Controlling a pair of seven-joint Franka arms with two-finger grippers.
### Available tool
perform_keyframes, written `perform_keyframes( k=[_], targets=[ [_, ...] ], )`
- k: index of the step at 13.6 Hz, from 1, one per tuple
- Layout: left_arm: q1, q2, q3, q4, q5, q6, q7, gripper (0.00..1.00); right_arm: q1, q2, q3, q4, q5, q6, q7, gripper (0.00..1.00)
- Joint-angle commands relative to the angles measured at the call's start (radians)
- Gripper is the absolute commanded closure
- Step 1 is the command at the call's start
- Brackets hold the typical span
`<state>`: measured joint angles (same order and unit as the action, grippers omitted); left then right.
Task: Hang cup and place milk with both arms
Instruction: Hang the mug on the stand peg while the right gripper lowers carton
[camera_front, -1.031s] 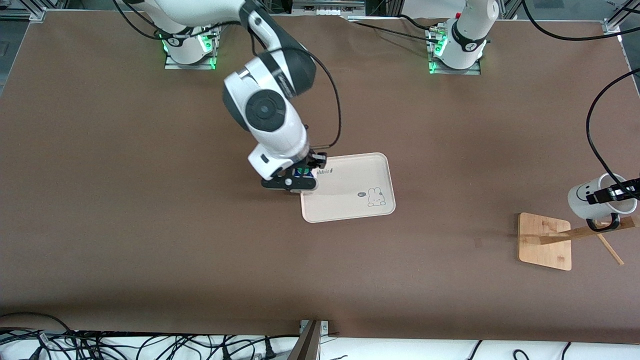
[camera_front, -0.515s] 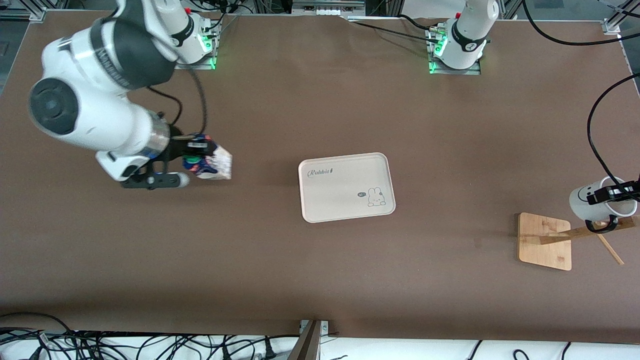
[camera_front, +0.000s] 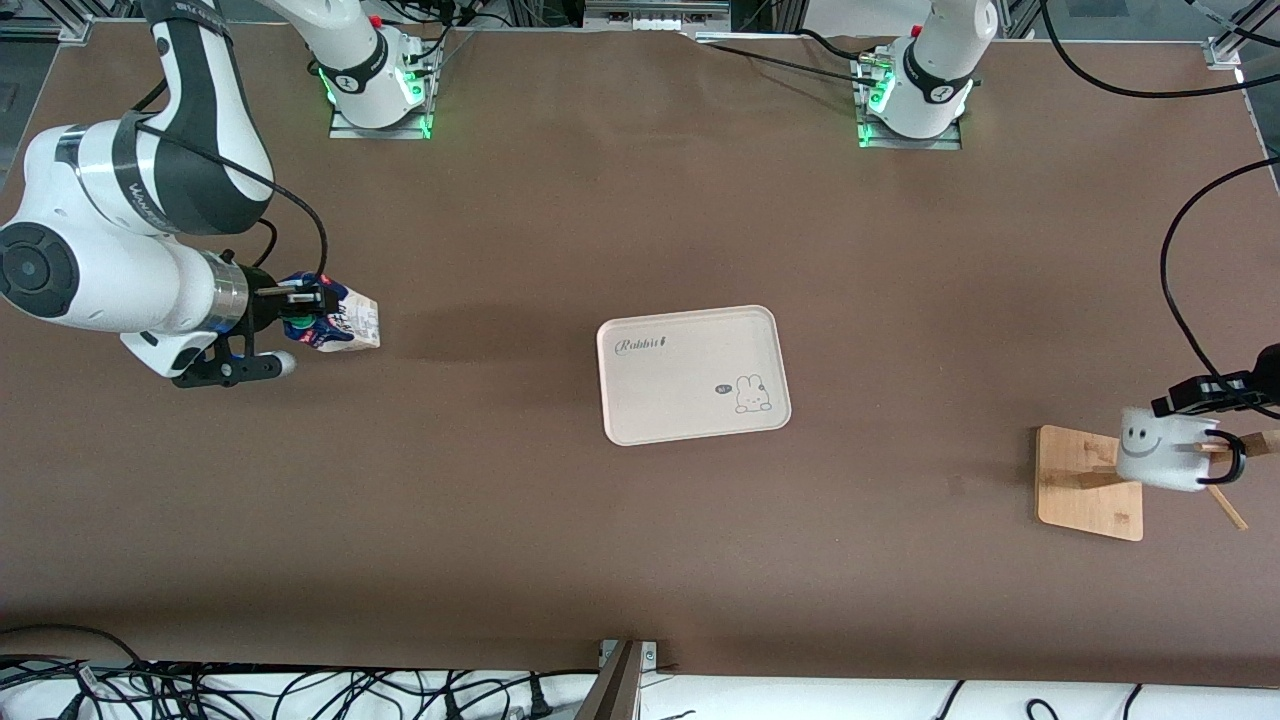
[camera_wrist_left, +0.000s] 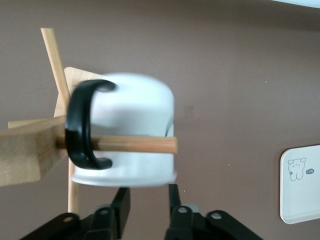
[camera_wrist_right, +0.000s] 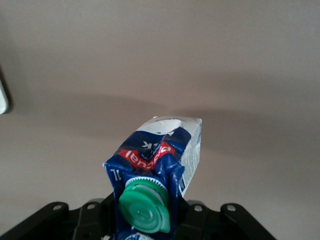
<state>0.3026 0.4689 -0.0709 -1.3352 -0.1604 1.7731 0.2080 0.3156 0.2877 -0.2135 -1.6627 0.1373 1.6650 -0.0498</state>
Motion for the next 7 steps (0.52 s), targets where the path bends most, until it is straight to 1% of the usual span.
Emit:
perform_keyframes(
  k=[1, 3, 4, 5, 7],
  targets=[
    [-0.01, -0.047, 0.002, -0.033, 0.009, 0.022, 0.011, 0.0, -0.021, -0.065, 0.019, -0.132, -0.018, 0.121, -0.032, 0.68],
    [-0.029, -0.079, 0.002, -0.036, 0.01, 0.014, 0.01, 0.0, -0.021, -0.085, 0.02, -0.234, -0.018, 0.25, -0.038, 0.68],
    [-0.039, -0.102, 0.002, -0.041, 0.01, 0.0, 0.01, 0.0, -0.021, -0.09, 0.02, -0.268, -0.018, 0.29, -0.047, 0.68],
    [-0.054, -0.131, 0.003, -0.044, 0.012, -0.024, 0.01, 0.0, -0.021, -0.097, 0.02, -0.291, -0.018, 0.312, -0.047, 0.68],
    [-0.094, -0.208, 0.003, -0.084, 0.066, -0.073, 0.005, 0.0, -0.021, -0.108, 0.02, -0.333, -0.018, 0.347, -0.047, 0.68]
  ],
)
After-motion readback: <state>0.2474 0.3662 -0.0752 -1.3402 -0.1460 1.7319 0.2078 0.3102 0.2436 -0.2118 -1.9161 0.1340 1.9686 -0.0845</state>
